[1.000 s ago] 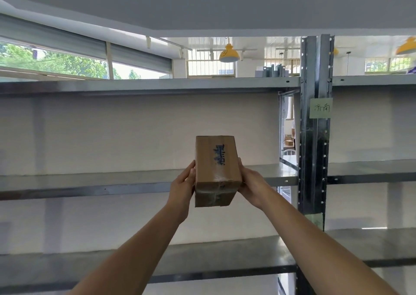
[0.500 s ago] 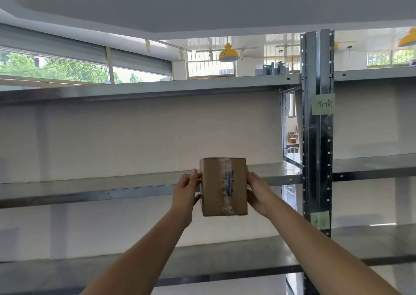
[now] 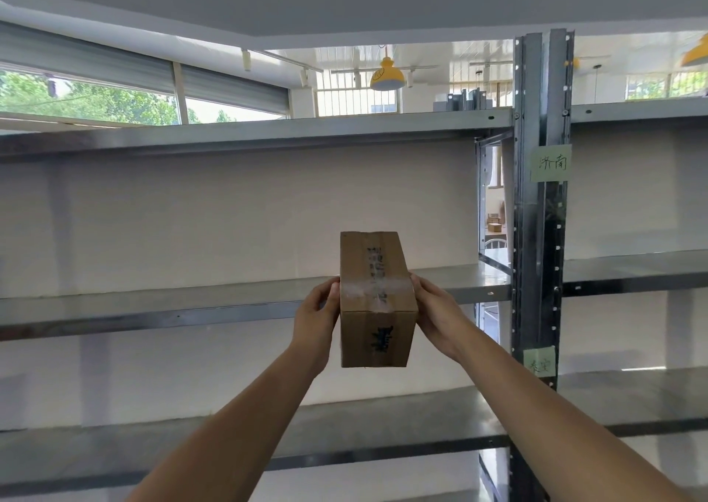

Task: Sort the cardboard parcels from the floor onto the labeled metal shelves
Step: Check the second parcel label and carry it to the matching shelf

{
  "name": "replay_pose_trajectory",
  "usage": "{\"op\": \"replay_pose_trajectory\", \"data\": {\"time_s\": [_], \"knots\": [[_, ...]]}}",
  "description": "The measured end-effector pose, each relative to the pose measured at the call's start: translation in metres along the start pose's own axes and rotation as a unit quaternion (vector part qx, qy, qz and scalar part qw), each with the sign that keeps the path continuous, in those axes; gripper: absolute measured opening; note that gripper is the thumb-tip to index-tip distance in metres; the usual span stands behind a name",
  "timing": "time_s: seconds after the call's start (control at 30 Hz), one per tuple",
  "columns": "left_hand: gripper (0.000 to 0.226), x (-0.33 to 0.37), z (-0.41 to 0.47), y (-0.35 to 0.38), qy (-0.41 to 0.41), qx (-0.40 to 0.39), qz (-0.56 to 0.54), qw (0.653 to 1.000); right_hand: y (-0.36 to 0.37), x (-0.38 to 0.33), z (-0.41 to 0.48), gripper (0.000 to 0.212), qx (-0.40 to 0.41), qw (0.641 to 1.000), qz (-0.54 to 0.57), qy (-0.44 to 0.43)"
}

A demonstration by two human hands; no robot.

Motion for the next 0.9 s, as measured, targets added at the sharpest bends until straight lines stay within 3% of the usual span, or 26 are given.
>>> {"op": "replay_pose_trajectory", "data": {"time_s": [0.2,0.4,0.53,0.73,0.83,0.9], "knots": [[0.035,-0.004,-0.002,0.0,-0.034,-0.026,-0.026,0.999,-0.003,0.003,0.004,0.032,0.003,1.0,-0.006,0.002],[0.045,-0.012,-0.006,0.004,-0.073,0.012,-0.12,0.99,-0.007,0.01,0.009,0.042,0.004,0.999,-0.045,0.029],[0.029,-0.015,-0.008,0.005,-0.067,0.016,-0.15,0.986,-0.007,0.009,0.005,0.054,0.015,0.998,-0.035,0.043],[0.031,-0.012,-0.009,0.007,-0.036,-0.001,-0.125,0.991,-0.007,0.011,0.001,0.028,0.057,0.998,0.019,0.012],[0.017,-0.013,-0.007,0.003,-0.028,-0.002,-0.088,0.996,-0.009,0.015,0.002,0.026,0.068,0.998,-0.002,0.015],[0.019,-0.013,-0.006,-0.001,-0.024,-0.007,-0.069,0.997,-0.01,0.018,0.003,0.034,0.073,0.997,-0.019,0.016]]}}
Point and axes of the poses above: each hand's wrist, its own z-axis towards the middle knuckle, its own y-axis out of the palm, x = y × z, the point moved 3 cm from there along z, towards the middle knuckle, and after that the axes turned 5 degrees about y, right-handed, at the moved point
